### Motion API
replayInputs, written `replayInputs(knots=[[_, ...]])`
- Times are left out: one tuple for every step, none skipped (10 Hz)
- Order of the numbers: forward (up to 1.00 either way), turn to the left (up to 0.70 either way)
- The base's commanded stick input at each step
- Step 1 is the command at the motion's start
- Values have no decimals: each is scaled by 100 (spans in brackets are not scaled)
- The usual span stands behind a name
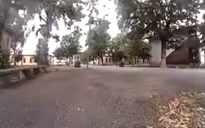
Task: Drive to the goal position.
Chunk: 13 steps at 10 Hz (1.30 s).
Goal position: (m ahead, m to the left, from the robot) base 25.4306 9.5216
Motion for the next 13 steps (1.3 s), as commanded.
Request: replayInputs(knots=[[70,-21],[70,-35],[70,-35],[70,-35],[70,-35],[70,-35],[70,-35],[70,-35],[70,-35],[70,-16],[70,0],[70,0],[70,0]])
